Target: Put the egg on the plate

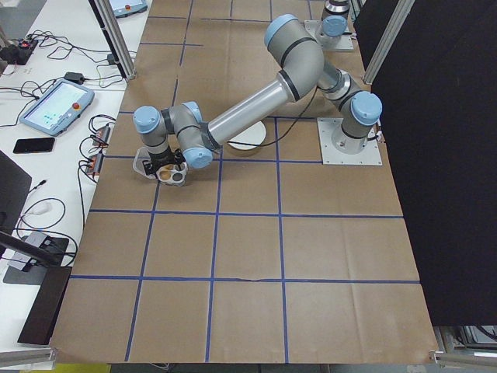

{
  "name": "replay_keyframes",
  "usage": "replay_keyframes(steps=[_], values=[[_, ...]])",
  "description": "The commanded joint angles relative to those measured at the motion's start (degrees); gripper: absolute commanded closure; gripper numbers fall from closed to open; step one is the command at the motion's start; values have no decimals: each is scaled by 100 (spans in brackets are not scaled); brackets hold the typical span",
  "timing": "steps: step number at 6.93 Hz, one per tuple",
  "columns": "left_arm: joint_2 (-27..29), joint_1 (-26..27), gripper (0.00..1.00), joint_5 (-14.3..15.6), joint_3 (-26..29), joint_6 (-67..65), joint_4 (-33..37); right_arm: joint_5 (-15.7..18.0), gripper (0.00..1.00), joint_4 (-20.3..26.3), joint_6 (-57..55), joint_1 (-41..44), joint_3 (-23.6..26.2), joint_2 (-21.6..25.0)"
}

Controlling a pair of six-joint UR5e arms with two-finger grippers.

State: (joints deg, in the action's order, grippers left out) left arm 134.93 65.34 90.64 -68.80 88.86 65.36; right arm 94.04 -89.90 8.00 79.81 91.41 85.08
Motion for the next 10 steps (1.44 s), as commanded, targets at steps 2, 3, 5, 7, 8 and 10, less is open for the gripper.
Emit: replay_keyframes(steps=[2,3,5,7,8,10], values=[[-1,-4,12,-12,25,0,-84,0,0,7,0,0,0,0],[7,-4,23,-12,-28,0,-285,0,0,7,0,0,0,0],[7,-4,33,-29,-54,0,-427,0,0,-2,0,0,0,0],[7,-4,47,-29,-37,-18,-436,0,0,7,0,0,0,0],[7,-4,59,-29,-28,-35,-437,0,0,-2,0,0,0,0],[-1,5,69,-29,-11,-70,-437,-8,0,-2,0,0,0,0]])
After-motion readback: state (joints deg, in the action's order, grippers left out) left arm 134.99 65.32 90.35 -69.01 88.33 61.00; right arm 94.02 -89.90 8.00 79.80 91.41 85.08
